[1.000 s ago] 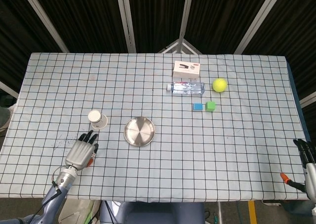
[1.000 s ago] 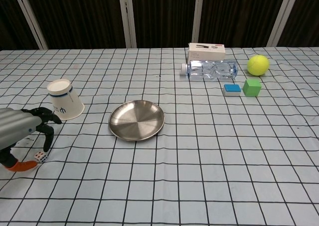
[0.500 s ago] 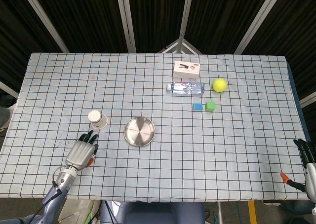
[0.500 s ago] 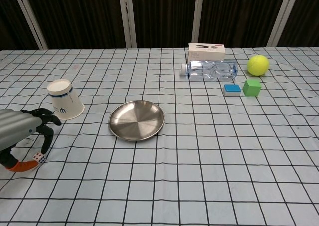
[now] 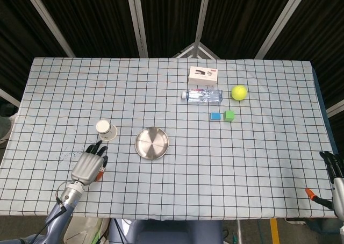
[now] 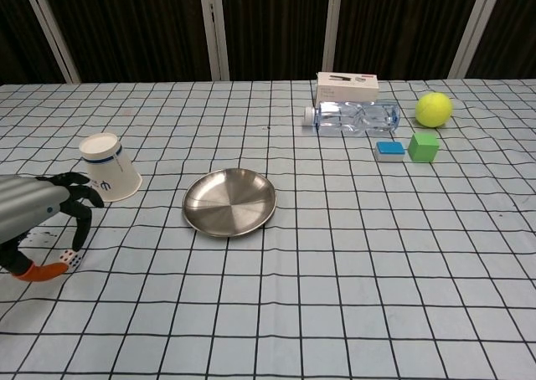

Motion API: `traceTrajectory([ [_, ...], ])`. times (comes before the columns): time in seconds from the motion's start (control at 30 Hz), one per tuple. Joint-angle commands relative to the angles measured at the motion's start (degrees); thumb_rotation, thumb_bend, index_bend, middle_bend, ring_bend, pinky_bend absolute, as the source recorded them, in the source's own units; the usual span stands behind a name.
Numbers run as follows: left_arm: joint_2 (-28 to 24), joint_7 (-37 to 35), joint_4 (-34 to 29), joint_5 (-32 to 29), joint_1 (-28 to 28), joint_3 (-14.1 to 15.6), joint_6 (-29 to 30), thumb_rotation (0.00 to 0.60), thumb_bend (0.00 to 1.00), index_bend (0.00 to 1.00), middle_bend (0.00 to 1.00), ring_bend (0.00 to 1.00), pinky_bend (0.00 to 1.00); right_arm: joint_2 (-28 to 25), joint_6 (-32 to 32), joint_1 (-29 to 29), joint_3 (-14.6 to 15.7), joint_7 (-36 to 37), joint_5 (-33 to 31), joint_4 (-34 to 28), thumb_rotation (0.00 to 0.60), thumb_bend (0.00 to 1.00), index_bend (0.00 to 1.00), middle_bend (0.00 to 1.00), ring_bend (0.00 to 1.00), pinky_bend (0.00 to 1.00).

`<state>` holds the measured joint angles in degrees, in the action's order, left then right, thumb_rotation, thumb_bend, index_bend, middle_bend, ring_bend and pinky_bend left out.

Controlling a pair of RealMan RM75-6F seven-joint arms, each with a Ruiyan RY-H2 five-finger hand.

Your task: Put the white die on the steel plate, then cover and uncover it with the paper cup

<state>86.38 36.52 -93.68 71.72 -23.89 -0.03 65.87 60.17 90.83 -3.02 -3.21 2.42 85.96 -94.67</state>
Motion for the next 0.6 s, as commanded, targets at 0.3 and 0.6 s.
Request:
traceTrajectory([
  [0.3,-0.63,-2.17,-7.5,8.6,-2.76,-1.92,1.51,0.6,0.52,0.58,0.2,0.0,0.14,-0.17,0.32,-0.14,-0.03,0.05,0.14,-0.25,0.6,0.13,0.13,0.14,0.1,0.02],
  [0.6,9.8,7.89,1.25,-0.09,-12.21,-12.42,-5.14,0.6,0.52,0.58,0.2,0.0,0.14,-0.15,0.02,-0.09,-0.07,-0.1,-0.18,-0.16,0.6,0.13,0.13,0.14,0.1,0.02],
])
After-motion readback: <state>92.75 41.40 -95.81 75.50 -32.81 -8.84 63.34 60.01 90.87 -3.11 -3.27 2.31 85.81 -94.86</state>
